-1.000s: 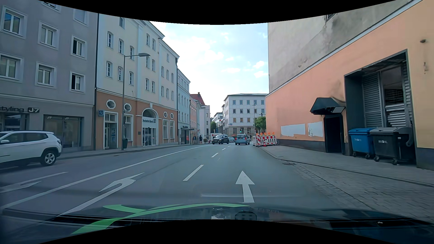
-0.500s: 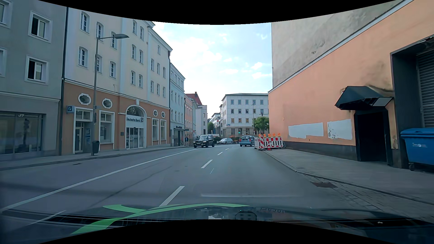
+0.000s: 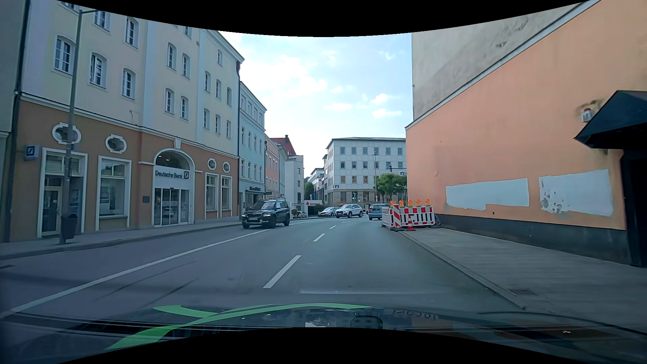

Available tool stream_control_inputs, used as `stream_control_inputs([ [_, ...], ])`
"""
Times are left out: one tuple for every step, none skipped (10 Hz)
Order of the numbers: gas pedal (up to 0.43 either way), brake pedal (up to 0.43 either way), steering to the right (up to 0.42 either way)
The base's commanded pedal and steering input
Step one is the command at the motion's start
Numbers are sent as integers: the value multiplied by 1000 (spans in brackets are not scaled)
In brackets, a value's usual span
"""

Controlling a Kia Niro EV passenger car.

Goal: Follow the waypoints while adhering to traffic rules and regulations

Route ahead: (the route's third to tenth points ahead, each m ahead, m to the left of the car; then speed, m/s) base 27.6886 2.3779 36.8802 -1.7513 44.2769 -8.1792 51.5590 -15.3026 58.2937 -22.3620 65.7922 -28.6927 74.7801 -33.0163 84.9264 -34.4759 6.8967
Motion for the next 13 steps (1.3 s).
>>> stream_control_inputs([
  [0, 0, 14],
  [0, 0, 13],
  [0, 0, 11],
  [0, 0, 8],
  [20, 0, 2],
  [98, 0, -1],
  [118, 0, -2],
  [118, 0, -1],
  [118, 0, -2],
  [118, 0, -1],
  [130, 0, 0],
  [130, 0, 4],
  [150, 0, 8],
])
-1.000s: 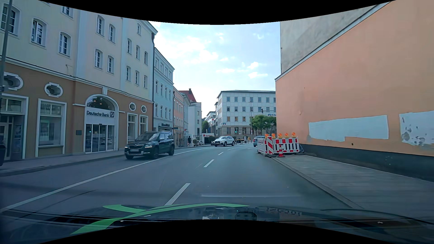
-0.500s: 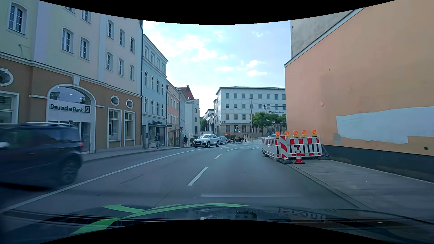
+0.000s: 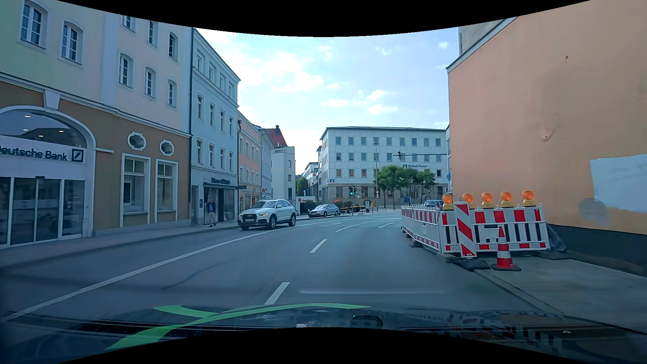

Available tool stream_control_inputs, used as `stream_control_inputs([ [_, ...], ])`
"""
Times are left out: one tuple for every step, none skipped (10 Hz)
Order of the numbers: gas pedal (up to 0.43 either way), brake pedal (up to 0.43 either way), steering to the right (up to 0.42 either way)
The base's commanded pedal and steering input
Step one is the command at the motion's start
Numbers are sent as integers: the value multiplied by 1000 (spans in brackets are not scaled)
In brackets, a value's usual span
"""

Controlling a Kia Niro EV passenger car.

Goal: Follow the waypoints while adhering to traffic rules and regulations

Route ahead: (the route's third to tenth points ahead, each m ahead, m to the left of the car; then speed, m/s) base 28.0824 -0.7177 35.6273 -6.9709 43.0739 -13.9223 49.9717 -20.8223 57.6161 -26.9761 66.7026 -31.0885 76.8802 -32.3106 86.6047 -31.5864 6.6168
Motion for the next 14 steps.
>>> stream_control_inputs([
  [150, 0, 10],
  [150, 0, 16],
  [118, 0, 22],
  [67, 0, 24],
  [39, 0, 25],
  [8, 0, 31],
  [8, 0, 34],
  [8, 0, 39],
  [8, 0, 42],
  [8, 0, 43],
  [8, 0, 45],
  [0, 0, 47],
  [0, 0, 54],
  [0, 0, 65],
])
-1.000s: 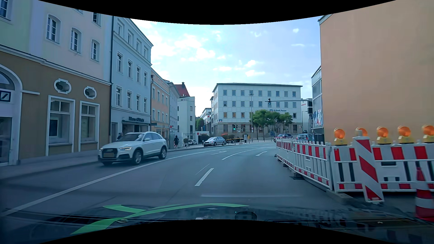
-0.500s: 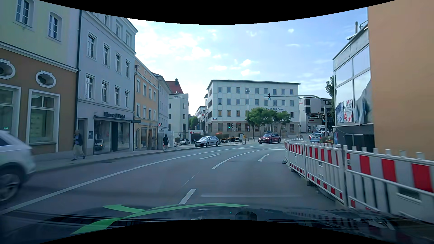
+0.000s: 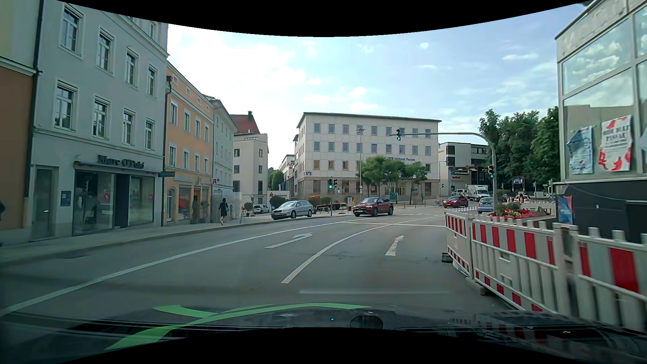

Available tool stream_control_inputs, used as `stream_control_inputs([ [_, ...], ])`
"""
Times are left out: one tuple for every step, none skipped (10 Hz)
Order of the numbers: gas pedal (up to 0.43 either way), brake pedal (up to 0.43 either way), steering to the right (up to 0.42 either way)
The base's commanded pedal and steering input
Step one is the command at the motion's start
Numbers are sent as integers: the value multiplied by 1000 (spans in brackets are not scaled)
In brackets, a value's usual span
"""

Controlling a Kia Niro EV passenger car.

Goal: Follow the waypoints while adhering to traffic rules and regulations

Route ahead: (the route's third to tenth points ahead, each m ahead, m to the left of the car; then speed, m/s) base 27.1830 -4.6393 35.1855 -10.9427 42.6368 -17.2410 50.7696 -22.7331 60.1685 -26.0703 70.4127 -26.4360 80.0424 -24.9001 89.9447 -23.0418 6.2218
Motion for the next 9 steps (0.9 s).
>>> stream_control_inputs([
  [0, 0, 68],
  [0, 0, 69],
  [0, 0, 72],
  [0, 0, 78],
  [8, 0, 86],
  [39, 0, 100],
  [79, 0, 110],
  [110, 0, 113],
  [130, 0, 116],
])
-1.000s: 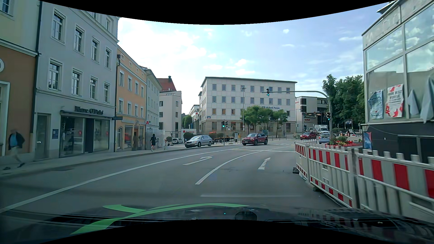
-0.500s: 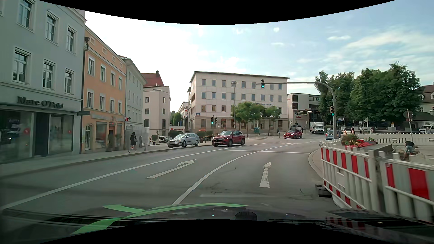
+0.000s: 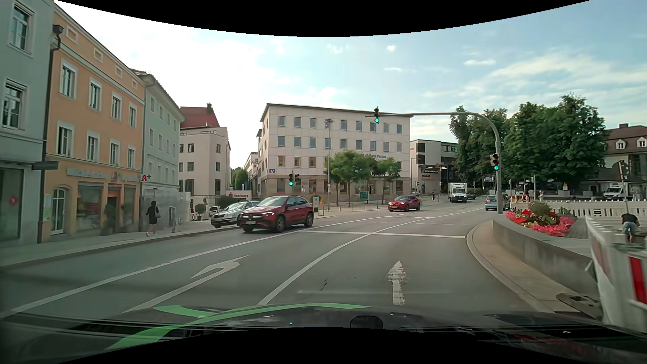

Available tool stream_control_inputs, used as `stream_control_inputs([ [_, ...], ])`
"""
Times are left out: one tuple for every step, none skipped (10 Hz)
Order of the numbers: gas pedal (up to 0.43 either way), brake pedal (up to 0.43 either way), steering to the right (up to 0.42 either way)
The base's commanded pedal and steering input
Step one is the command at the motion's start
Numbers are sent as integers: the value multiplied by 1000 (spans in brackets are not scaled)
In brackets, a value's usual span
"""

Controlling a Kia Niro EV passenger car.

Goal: Follow the waypoints while adhering to traffic rules and regulations

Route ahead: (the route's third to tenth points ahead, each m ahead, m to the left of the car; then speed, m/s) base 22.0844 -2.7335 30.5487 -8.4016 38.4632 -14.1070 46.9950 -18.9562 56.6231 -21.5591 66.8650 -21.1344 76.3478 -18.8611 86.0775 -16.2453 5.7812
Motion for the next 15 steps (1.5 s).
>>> stream_control_inputs([
  [130, 0, 117],
  [118, 0, 117],
  [98, 0, 118],
  [110, 0, 122],
  [118, 0, 124],
  [138, 0, 125],
  [138, 0, 125],
  [150, 0, 126],
  [157, 0, 134],
  [157, 0, 139],
  [157, 0, 140],
  [157, 0, 140],
  [157, 0, 140],
  [150, 0, 140],
  [150, 0, 139],
])
